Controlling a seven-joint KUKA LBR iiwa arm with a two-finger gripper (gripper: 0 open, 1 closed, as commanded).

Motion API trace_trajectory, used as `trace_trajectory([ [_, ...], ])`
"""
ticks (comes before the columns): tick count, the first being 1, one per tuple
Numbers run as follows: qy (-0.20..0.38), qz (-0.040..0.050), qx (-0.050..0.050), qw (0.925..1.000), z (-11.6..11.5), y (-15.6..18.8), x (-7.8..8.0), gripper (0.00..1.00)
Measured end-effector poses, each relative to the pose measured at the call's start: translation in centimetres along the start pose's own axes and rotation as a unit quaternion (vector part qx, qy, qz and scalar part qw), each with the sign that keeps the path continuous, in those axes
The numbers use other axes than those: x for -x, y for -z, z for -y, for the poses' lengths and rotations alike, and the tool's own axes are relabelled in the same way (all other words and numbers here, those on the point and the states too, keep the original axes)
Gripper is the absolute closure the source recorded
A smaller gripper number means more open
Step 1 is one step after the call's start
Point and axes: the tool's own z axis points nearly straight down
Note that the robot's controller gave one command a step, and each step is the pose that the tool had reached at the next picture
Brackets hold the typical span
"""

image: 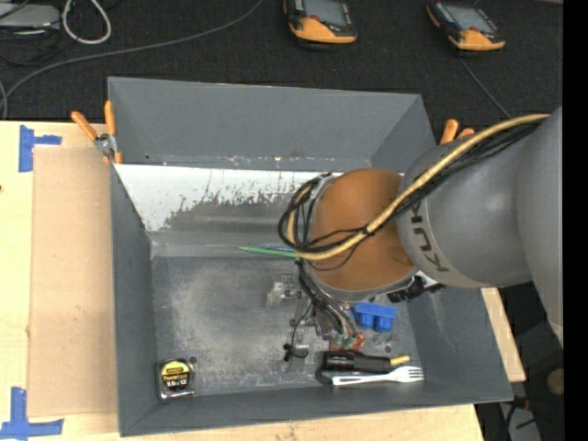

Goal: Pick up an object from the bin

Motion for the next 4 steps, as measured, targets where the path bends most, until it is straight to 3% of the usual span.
trace_trajectory([
  [1,-0.002,0.0037,0.000,1.0000,0.1,0.4,0.2,0.00],
  [2,0.087,0.0049,0.001,0.9962,5.3,-4.5,1.4,0.00],
  [3,0.021,0.0011,0.001,0.9998,9.2,-2.2,-1.6,0.00],
  [4,0.087,0.0053,-0.001,0.9962,16.1,-3.6,3.9,0.00],
])
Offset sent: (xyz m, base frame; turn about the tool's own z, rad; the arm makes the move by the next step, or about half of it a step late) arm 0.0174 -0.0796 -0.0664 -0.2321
